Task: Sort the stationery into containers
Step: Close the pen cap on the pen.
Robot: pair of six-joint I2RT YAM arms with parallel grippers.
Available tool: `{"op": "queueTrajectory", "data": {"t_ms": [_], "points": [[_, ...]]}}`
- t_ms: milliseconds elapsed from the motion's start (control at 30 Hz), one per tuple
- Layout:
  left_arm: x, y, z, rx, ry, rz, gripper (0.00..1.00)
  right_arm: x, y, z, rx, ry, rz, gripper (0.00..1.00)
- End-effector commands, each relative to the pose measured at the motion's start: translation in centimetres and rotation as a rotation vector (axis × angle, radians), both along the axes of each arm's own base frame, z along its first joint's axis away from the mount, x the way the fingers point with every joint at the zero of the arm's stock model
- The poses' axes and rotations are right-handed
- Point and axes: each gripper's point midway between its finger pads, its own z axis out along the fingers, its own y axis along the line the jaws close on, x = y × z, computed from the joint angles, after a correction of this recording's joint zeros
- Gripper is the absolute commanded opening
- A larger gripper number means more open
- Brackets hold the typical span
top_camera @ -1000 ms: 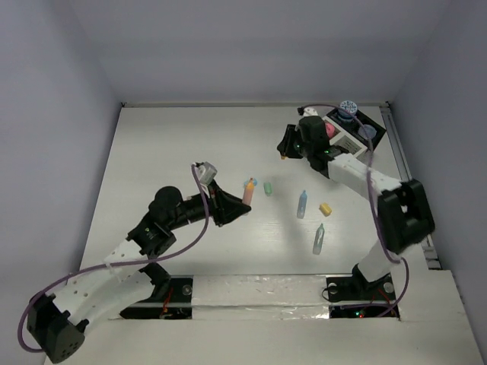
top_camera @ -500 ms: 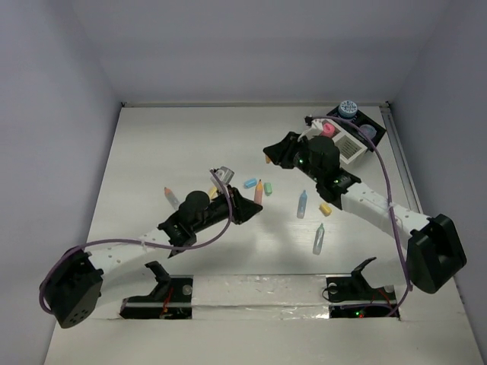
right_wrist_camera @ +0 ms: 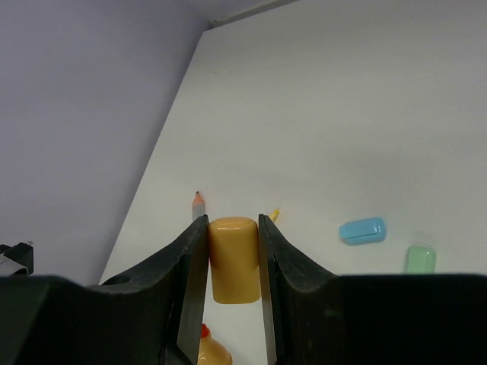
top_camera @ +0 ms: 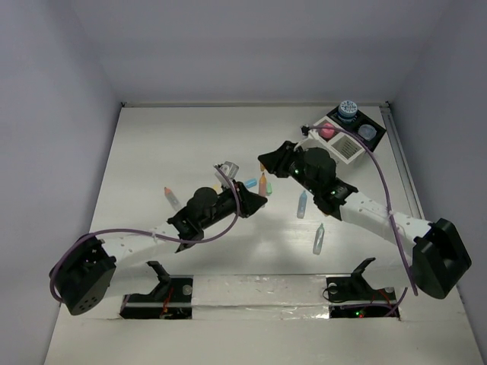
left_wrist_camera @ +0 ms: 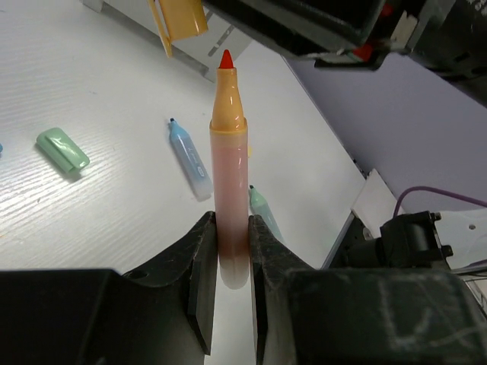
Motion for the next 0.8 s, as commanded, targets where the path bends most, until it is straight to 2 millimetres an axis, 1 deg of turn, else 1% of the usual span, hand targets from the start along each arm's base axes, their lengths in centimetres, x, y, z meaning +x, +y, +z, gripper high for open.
{"op": "queueTrajectory", "data": {"t_ms": [0, 133, 333, 433, 500, 567, 667, 767], "points": [[0.9, -0.8, 3.7, -0.075, -0.069, 0.025, 0.0, -0.2, 0.4, 2.2, 0.05, -0.065, -0.022, 0.17], [1.4, -0.8, 3.5, -0.063, -0.061, 0.046, 0.0, -0.3, 0.3, 2.1, 0.041, -0.071, -0.036, 0.17], [1.8, -1.1, 3.0, -0.043, -0.044, 0.052, 0.0, -0.1, -0.1, 2.5, 0.029, -0.099, -0.071, 0.17], [1.3, -1.3, 2.7, -0.032, -0.042, 0.047, 0.0, 0.1, -0.5, 2.7, 0.018, -0.115, -0.088, 0.17], [1.4, -1.3, 2.4, -0.022, -0.037, 0.055, 0.0, 0.1, -0.9, 2.9, 0.009, -0.127, -0.099, 0.17], [1.5, -1.2, 2.1, -0.016, -0.033, 0.059, 0.0, 0.0, -0.8, 2.9, 0.0, -0.133, -0.102, 0.17], [1.1, -1.8, 2.0, -0.009, -0.035, 0.039, 0.0, 0.1, -1.0, 3.0, -0.009, -0.143, -0.11, 0.17], [1.3, -1.8, 1.9, -0.002, -0.036, 0.049, 0.0, 0.0, -0.9, 3.0, -0.009, -0.145, -0.101, 0.17]]}}
